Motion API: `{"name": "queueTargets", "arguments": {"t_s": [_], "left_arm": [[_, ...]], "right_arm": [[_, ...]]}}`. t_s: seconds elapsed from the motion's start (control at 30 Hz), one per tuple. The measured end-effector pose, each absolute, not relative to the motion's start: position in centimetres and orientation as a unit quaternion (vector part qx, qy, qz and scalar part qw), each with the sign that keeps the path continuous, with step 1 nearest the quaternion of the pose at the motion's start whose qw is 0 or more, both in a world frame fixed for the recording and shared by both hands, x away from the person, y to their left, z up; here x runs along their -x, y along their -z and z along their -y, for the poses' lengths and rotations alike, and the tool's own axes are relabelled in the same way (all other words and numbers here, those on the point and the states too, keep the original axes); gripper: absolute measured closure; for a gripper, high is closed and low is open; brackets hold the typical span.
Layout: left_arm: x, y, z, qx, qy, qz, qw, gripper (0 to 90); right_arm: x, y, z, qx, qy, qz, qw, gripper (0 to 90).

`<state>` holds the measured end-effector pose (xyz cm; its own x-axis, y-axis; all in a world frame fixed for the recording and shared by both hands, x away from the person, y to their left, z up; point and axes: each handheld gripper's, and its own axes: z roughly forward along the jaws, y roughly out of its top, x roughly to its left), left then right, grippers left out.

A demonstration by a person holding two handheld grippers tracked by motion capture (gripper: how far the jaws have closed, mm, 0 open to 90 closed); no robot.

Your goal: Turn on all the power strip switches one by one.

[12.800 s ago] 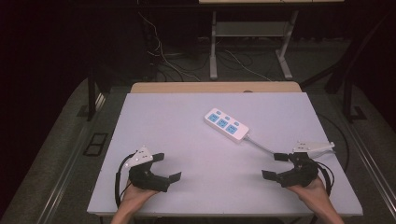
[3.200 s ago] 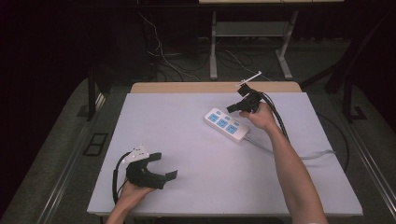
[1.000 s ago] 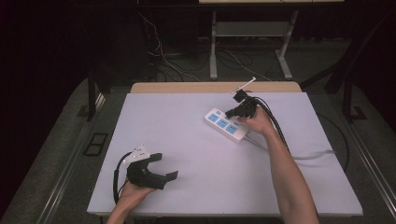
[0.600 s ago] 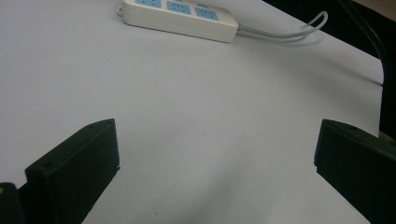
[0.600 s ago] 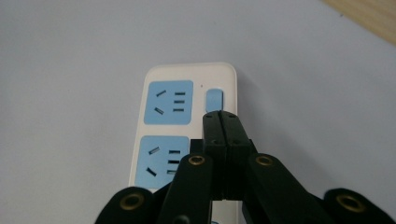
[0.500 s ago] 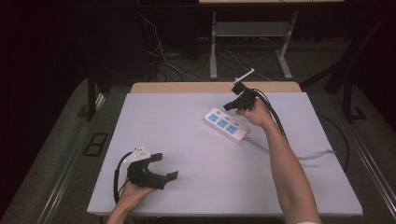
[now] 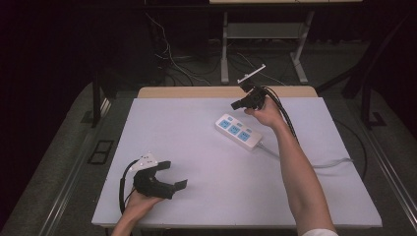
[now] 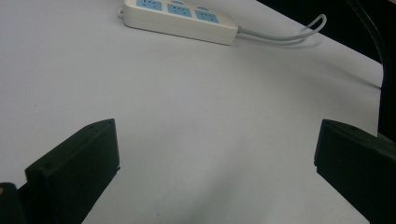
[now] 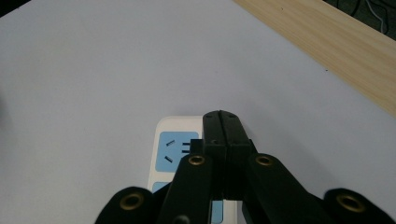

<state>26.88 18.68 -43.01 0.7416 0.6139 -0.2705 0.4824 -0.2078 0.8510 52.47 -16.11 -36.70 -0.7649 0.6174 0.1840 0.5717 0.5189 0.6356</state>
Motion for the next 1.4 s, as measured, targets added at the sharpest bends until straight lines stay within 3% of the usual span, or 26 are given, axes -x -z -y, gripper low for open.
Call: {"name": "queueTargets", "arguments": {"t_s": [0.83,1.4], "left_arm": [[-26.8,42.9,-19.0,-0.772,-0.065,-0.356,0.523,0.0],[-26.8,43.0,-18.8,-0.774,-0.063,-0.355,0.521,0.0]], "right_arm": [[-53.5,41.3,14.5,-0.371,-0.34,-0.864,-0.005,90.0],[-53.2,41.6,15.2,-0.375,-0.347,-0.859,-0.001,89.9]]}}
